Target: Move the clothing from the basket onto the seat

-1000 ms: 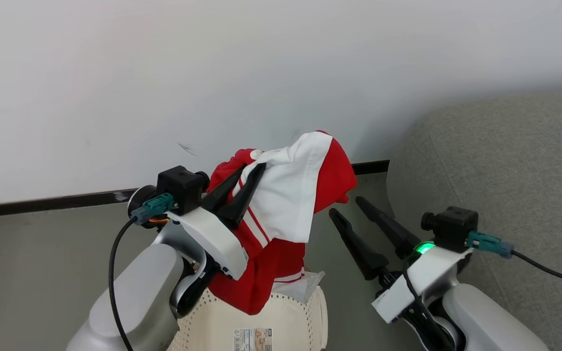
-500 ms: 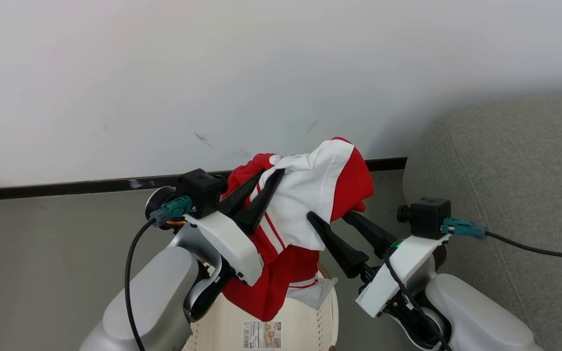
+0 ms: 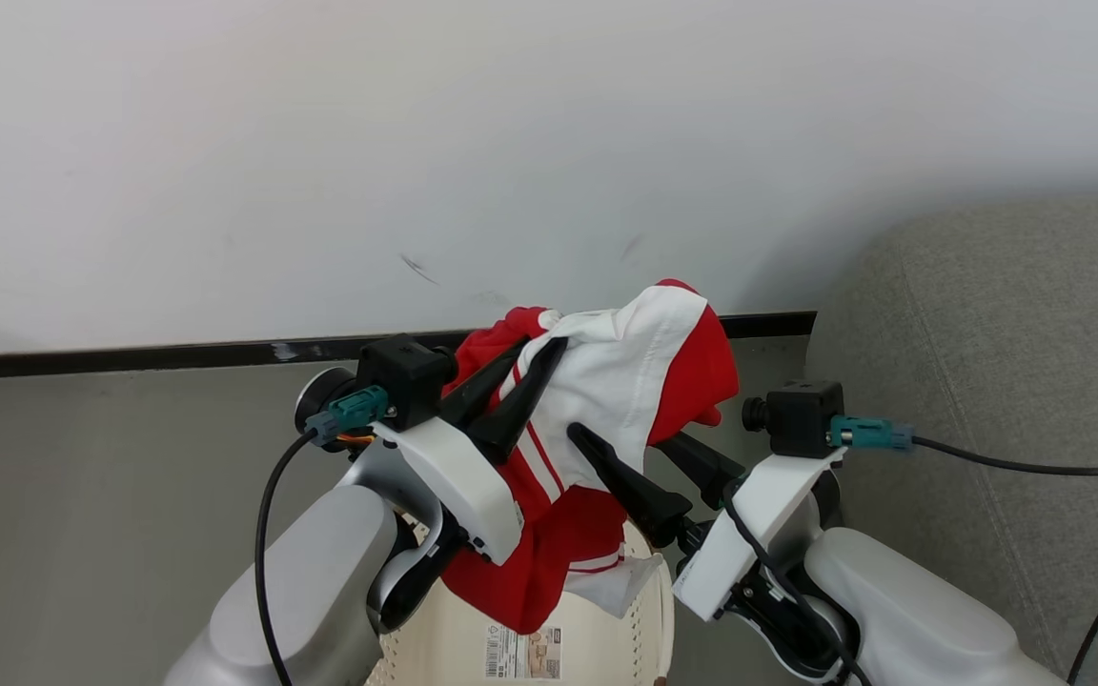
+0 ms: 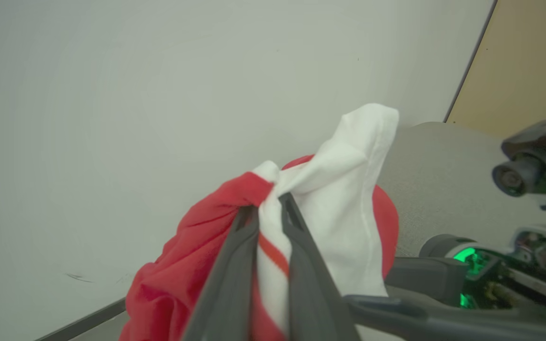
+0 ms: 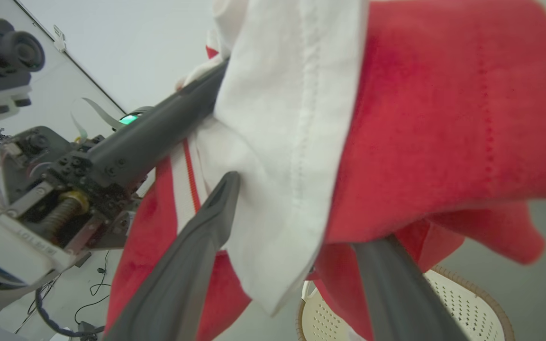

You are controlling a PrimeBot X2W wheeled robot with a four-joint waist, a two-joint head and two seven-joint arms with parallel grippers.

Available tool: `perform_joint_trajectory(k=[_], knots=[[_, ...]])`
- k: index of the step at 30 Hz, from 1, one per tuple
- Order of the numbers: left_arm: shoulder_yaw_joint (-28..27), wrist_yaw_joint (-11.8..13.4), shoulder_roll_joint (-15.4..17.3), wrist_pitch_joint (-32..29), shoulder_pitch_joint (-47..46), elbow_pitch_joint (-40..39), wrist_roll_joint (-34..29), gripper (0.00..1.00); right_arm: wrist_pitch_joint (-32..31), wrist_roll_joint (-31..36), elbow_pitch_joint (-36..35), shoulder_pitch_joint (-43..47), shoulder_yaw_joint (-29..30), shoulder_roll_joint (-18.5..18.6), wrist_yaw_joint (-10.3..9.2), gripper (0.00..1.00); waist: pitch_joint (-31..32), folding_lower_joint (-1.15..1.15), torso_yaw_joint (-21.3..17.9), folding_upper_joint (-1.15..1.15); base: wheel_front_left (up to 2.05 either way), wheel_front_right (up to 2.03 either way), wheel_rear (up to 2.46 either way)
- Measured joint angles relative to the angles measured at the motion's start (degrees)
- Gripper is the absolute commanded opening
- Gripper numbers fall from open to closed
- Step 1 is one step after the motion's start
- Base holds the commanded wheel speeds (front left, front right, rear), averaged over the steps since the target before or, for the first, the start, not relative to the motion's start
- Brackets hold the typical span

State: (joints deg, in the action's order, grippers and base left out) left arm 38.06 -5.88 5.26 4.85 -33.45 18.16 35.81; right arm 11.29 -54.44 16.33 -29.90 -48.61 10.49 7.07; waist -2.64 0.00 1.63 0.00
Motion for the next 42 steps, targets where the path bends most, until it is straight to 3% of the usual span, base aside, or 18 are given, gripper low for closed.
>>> perform_joint_trajectory(k=[1, 2, 3, 4, 29, 30, 31, 32, 42], knots=[[0.01, 0.00, 0.00, -0.01, 0.00, 0.00, 0.00, 0.00, 0.42, -0.56, -0.24, -0.09, -0.80, 0.01, 0.00, 1.00, 0.01, 0.00, 0.09, 0.00, 0.00, 0.00, 0.00], [0.01, 0.00, 0.00, -0.02, 0.00, 0.00, 0.00, 0.00, 0.58, -0.59, -0.30, -0.21, -1.19, 0.05, 0.00, 0.45, 0.01, 0.00, 0.11, 0.00, 0.00, 0.00, 0.00], [0.01, 0.00, 0.01, -0.09, 0.00, 0.00, 0.00, 0.00, 0.88, -0.52, -0.38, -0.66, -1.77, 0.21, 0.00, 0.09, 0.00, 0.00, 0.12, 0.00, 0.00, 0.00, 0.00], [0.01, 0.00, 0.01, -0.10, 0.00, 0.01, 0.01, 0.00, 1.26, -0.46, -0.52, -1.29, -2.03, 0.35, 0.00, 0.00, -0.01, 0.00, 0.13, 0.00, 0.00, 0.00, 0.00], [-0.56, 0.49, 0.22, -0.74, 0.00, 1.18, 0.49, 0.00, 2.90, -0.92, -0.59, -4.76, -3.48, 2.85, 0.02, 0.00, -0.89, 0.00, -1.32, 0.00, 0.00, 0.00, 0.00], [-0.69, 0.65, 0.25, -0.74, 0.00, 1.29, 0.49, 0.18, 2.90, -0.90, -0.78, -4.76, -3.15, 2.82, 0.03, 0.00, -0.97, 0.00, -1.42, 0.00, 0.00, 0.00, 0.00], [-0.91, 0.69, 0.27, -0.74, 0.00, 1.36, 0.51, 0.86, 2.90, -0.70, -0.93, -4.79, -2.79, 2.83, 0.05, 0.00, -1.06, 0.00, -1.52, 0.00, 0.00, 0.00, 0.00], [-1.13, 0.70, 0.36, -0.74, 0.00, 1.45, 0.51, 1.00, 2.90, -0.41, -1.01, -4.81, -2.34, 2.87, 0.04, 0.00, -1.15, 0.00, -1.64, 0.00, 0.00, 0.00, 0.00], [-2.00, 1.29, 1.70, -0.70, 0.00, 2.19, 0.57, 1.00, 2.91, 2.23, -2.54, -5.94, 3.45, 5.71, 0.00, 0.00, -1.84, 0.00, -3.15, 0.00, 0.00, 0.00, 0.00]])
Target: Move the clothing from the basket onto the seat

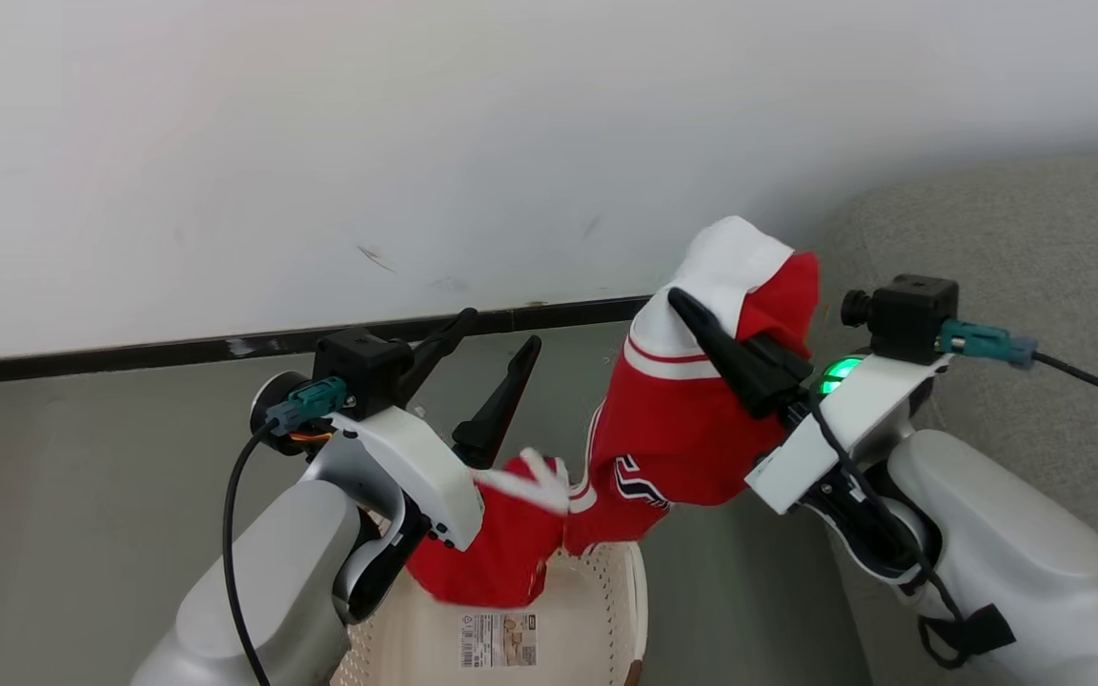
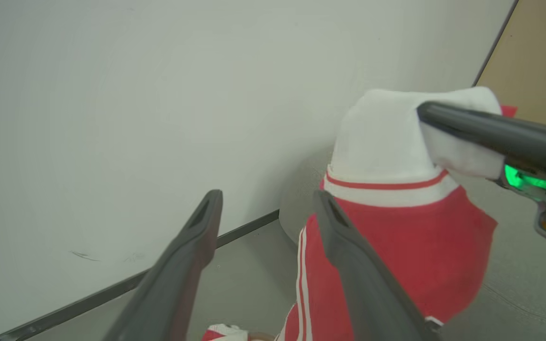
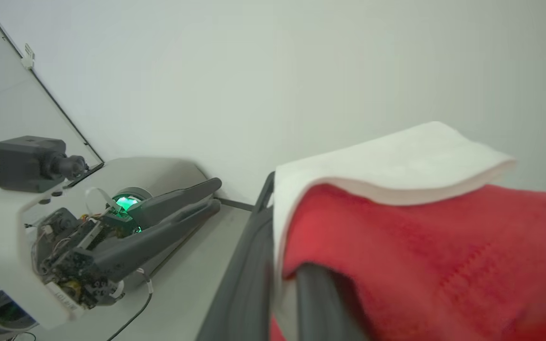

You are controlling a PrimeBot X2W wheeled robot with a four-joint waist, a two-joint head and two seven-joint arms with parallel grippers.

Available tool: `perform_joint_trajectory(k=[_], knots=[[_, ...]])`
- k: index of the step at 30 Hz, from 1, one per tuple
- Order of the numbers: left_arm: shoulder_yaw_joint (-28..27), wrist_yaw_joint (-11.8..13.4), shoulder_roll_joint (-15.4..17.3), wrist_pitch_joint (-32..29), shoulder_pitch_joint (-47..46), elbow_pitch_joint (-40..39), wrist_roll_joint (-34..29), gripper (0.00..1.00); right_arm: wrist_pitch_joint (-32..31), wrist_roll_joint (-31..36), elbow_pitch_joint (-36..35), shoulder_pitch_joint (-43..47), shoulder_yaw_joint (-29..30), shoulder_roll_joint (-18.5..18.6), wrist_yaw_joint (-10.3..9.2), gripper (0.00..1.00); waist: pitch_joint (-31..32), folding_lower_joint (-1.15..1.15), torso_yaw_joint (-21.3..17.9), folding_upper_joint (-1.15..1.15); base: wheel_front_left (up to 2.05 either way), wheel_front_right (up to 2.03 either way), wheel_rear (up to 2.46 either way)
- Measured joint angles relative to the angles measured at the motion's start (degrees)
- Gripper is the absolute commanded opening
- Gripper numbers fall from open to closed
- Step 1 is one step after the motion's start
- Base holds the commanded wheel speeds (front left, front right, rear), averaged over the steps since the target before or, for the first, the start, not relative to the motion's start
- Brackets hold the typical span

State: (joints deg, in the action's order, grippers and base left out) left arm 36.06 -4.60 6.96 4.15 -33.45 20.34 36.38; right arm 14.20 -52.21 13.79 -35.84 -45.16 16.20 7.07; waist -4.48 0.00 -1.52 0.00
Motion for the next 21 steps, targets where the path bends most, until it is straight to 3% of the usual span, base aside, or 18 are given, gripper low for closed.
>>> perform_joint_trajectory(k=[21], knots=[[1.60, -0.60, 0.12, 2.00, 0.02, -1.11, -0.01, 1.00, 0.16, 8.06, -6.66, 0.34, 14.72, 9.50, 0.00, 0.00, 1.39, 0.00, -5.29, 0.00, 0.00, 0.00, 0.00]])
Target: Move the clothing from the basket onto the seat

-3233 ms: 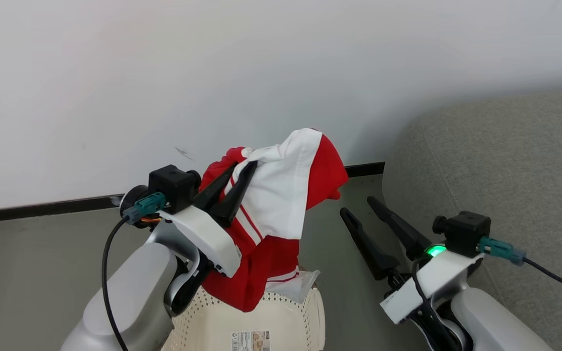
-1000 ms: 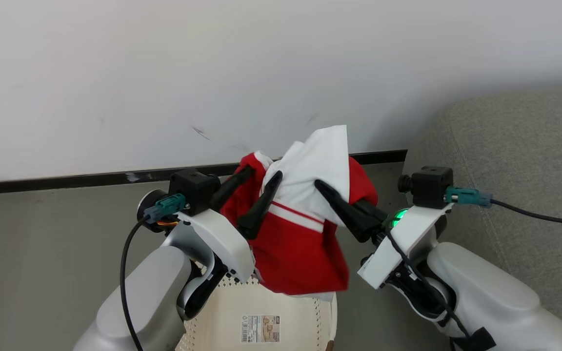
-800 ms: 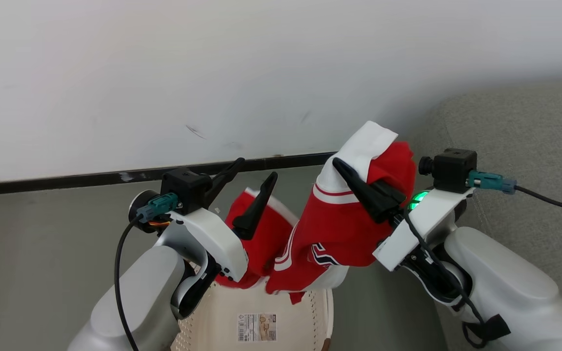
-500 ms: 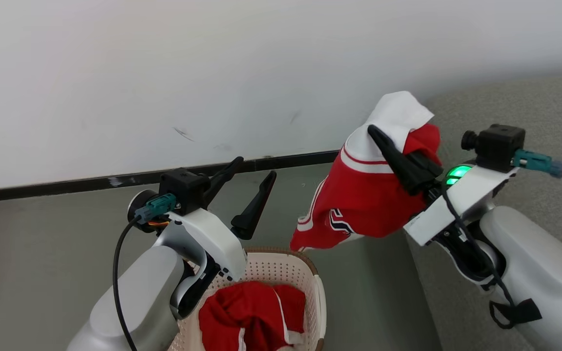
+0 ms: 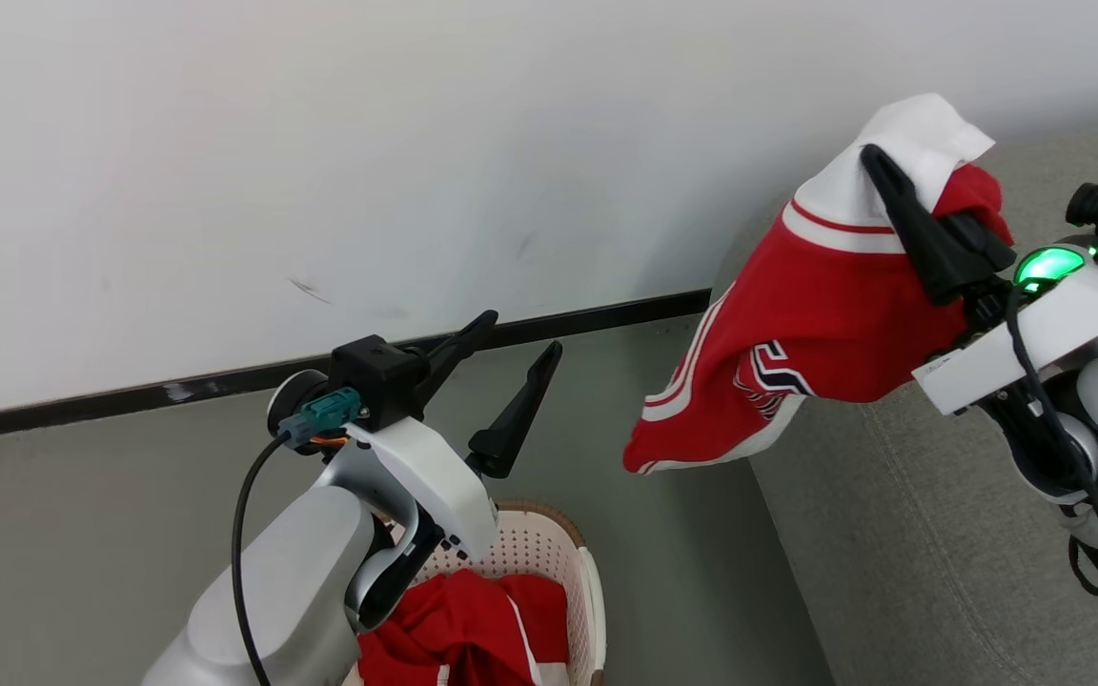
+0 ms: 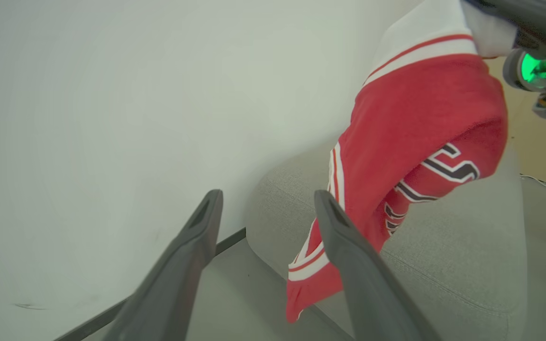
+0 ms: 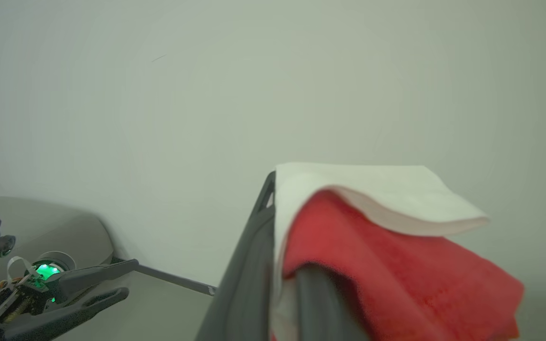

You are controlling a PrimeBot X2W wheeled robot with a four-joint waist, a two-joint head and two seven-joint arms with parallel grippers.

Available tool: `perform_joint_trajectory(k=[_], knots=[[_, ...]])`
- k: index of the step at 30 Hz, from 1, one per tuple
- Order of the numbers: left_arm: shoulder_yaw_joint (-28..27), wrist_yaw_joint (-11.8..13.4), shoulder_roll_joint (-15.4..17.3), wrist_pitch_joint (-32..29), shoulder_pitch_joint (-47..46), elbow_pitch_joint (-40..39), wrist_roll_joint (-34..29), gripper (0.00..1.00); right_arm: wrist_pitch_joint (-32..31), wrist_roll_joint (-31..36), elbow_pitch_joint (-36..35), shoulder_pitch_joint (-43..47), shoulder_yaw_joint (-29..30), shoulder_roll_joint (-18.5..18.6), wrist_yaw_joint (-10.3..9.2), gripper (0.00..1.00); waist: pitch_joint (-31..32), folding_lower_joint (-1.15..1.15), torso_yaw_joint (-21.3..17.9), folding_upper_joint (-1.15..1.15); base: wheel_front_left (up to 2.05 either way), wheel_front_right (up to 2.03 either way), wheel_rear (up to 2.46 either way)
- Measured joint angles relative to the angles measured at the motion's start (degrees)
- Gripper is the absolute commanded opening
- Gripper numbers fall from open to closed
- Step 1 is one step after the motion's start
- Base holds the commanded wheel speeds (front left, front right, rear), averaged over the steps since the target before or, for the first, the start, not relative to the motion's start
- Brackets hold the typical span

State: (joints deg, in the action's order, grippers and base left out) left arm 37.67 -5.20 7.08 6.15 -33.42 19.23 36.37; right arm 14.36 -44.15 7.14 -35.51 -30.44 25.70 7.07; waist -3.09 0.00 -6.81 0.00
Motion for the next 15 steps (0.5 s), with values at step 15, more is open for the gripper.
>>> perform_joint_trajectory(k=[15], knots=[[2.27, -1.00, 0.34, 0.77, 1.03, -1.30, -0.02, 1.00, 0.01, 3.97, -4.72, 6.33, 8.71, 2.81, 0.00, 0.00, 1.37, 0.00, -5.36, 0.00, 0.00, 0.00, 0.00]])
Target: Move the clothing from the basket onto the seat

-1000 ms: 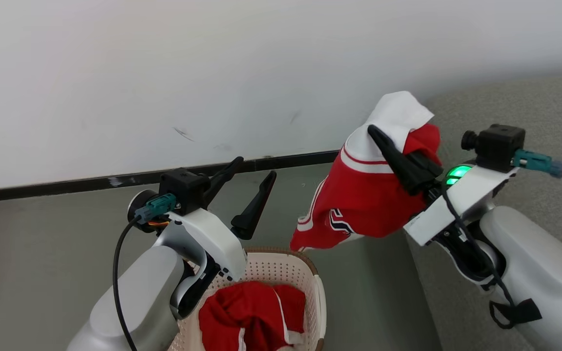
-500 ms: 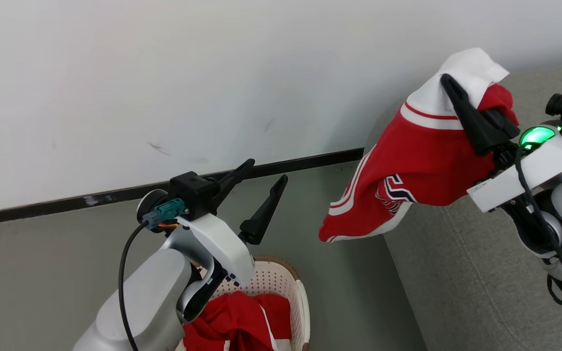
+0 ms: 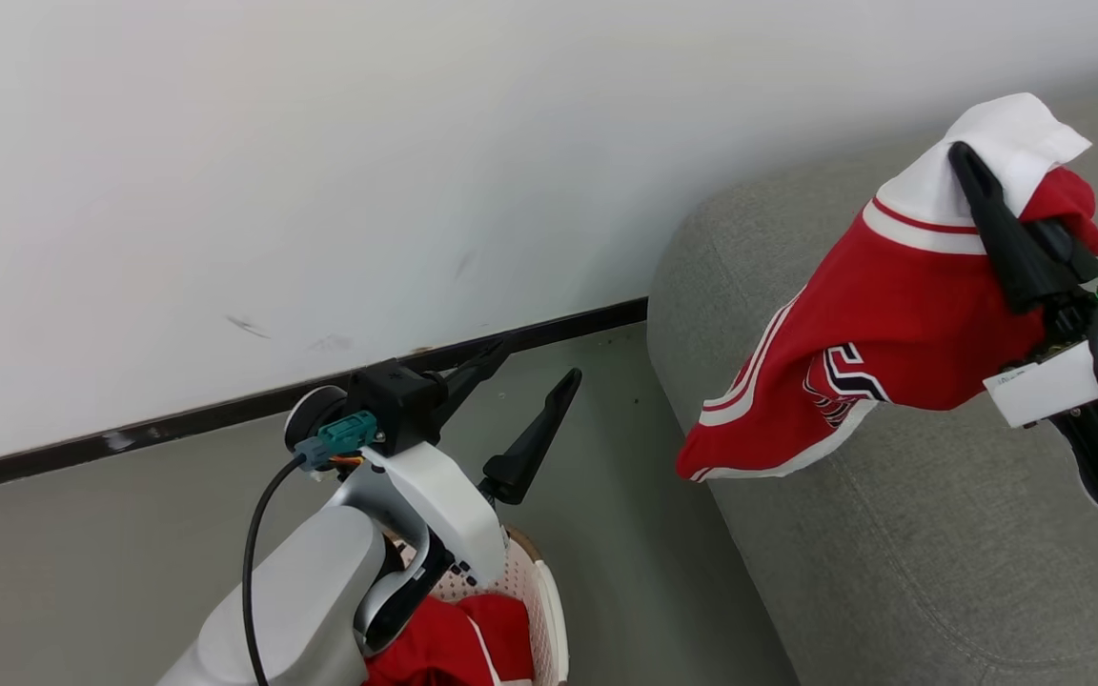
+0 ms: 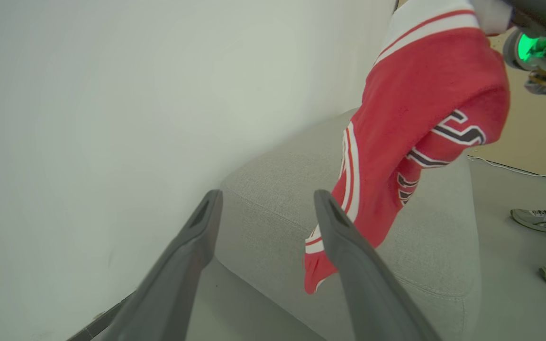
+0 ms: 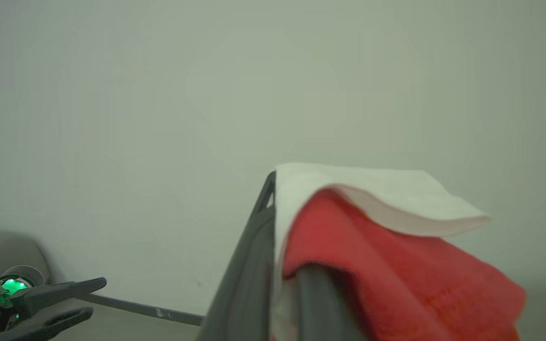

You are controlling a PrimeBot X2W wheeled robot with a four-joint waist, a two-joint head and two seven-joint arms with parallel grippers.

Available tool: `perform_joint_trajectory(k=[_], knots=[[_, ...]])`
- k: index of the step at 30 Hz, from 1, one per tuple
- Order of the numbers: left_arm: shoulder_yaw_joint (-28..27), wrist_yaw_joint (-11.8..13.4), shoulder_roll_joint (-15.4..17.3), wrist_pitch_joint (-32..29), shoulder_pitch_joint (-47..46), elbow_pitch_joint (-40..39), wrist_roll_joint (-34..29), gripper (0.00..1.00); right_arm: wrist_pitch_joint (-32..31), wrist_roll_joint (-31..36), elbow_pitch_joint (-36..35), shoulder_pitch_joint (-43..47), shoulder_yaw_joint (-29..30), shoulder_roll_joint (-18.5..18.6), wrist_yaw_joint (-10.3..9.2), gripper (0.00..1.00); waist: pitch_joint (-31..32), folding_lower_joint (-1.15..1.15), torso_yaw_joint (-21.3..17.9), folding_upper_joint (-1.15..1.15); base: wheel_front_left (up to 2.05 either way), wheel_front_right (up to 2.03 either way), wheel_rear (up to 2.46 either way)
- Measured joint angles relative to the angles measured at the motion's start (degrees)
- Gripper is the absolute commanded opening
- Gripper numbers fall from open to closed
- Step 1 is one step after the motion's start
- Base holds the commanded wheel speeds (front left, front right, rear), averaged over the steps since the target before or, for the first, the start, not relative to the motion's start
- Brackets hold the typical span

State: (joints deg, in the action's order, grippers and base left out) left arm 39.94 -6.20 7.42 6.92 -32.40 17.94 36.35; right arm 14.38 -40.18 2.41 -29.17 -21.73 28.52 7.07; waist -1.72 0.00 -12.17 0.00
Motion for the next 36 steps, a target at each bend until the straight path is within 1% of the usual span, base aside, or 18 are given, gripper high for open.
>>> perform_joint_trajectory(k=[7, 16, 19, 31, 36], knots=[[0.47, -0.08, 0.21, 0.42, 0.23, -0.34, 0.00, 1.00, 0.01, 0.89, -2.83, 1.90, 3.66, 0.21, 0.00, 0.00, 0.40, 0.00, -2.70, 0.00, 0.00, 0.00, 0.00], [0.46, -0.13, 0.92, 1.23, 0.32, -1.05, 0.00, 1.00, 0.03, 1.99, -4.61, 5.08, 6.16, 0.90, 0.00, 0.00, 0.67, 0.00, -6.19, 0.00, 0.00, 0.00, 0.00], [0.48, -0.49, 1.36, 1.23, 0.49, -1.25, 0.00, 1.00, 0.03, 1.99, -5.33, 5.90, 6.51, 0.92, 0.01, 0.00, 0.67, 0.00, -7.15, 0.00, 0.00, 0.00, 0.00], [0.52, -0.49, 1.87, 1.24, 1.41, -1.93, 0.01, 1.00, 0.03, 1.98, -6.57, 6.58, 8.44, 1.07, 0.00, 0.00, 0.24, 0.00, -9.95, 0.00, 0.00, 0.00, 0.00], [0.49, -0.48, 2.11, 1.23, 1.42, -2.34, 0.01, 1.00, 0.04, 1.96, -6.80, 5.52, 10.24, 2.67, 0.01, 0.00, -0.27, 0.00, -10.50, 0.00, 0.00, 0.00, 0.00]])
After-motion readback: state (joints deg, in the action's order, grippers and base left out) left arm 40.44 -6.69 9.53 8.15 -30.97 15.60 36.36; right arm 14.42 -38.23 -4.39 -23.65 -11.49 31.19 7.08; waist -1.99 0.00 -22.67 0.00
